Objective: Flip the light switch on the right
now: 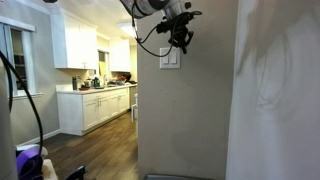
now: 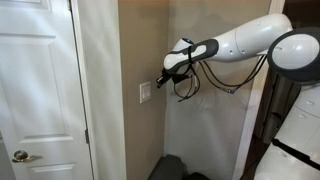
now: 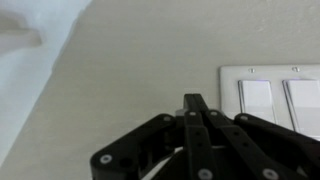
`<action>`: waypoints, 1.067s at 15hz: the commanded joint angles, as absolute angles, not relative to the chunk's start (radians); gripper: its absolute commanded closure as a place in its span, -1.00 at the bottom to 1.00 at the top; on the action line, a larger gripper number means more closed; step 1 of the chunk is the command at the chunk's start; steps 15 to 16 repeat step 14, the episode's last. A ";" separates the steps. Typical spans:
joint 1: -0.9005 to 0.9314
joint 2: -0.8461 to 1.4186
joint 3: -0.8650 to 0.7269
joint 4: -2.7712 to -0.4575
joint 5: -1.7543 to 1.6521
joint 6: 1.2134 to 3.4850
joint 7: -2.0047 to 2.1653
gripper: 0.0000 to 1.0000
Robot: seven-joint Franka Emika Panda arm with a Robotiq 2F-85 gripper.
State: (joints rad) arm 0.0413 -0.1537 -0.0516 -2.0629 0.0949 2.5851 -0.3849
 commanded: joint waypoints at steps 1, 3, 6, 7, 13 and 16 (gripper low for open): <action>0.026 -0.159 -0.046 -2.072 0.054 2.593 -0.338 0.90; 0.023 -0.158 -0.044 -2.072 0.037 2.593 -0.324 0.40; 0.034 -0.153 -0.050 -2.062 0.064 2.584 -0.349 0.54; 0.034 -0.153 -0.050 -2.062 0.064 2.584 -0.349 0.42; 0.034 -0.153 -0.051 -2.062 0.063 2.584 -0.349 0.40; 0.033 -0.153 -0.051 -2.062 0.063 2.584 -0.349 0.40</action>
